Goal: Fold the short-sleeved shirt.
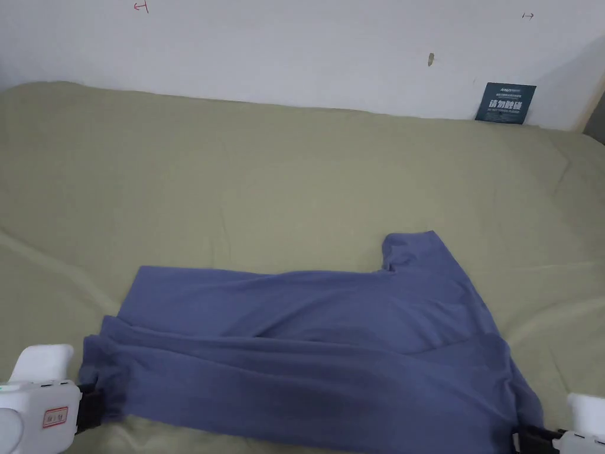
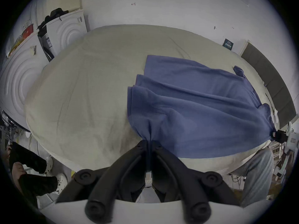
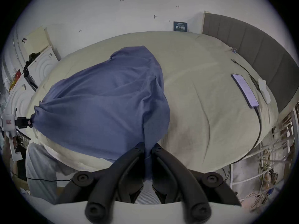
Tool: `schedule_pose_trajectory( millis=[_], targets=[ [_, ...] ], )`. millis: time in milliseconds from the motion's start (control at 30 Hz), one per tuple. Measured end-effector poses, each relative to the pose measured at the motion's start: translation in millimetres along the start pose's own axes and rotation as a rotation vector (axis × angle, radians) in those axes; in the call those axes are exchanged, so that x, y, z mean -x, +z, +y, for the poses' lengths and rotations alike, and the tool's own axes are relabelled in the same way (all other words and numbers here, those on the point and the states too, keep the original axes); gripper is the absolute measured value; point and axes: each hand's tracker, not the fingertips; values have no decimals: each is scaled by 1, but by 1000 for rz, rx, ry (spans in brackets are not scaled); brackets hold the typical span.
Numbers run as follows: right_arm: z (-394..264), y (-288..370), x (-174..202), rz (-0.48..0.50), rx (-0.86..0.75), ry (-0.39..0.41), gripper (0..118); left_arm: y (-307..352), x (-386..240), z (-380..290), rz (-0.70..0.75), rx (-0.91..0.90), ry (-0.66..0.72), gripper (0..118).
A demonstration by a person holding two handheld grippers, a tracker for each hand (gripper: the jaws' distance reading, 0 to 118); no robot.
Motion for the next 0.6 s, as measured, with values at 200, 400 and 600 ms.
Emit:
schedule_pose_trajectory(
  millis=[200,400,600],
  targets=[
    [50,9,-6,-35,-86,33,108,5,2,40,-20,-92,32,110],
    [115,-30,-3,-55,-167,17,0,-37,-21,120,24,-136,-8,0],
    [159,-77,3,-71,-105,78,0,-107,-28,183,67,-67,34,56]
  ],
)
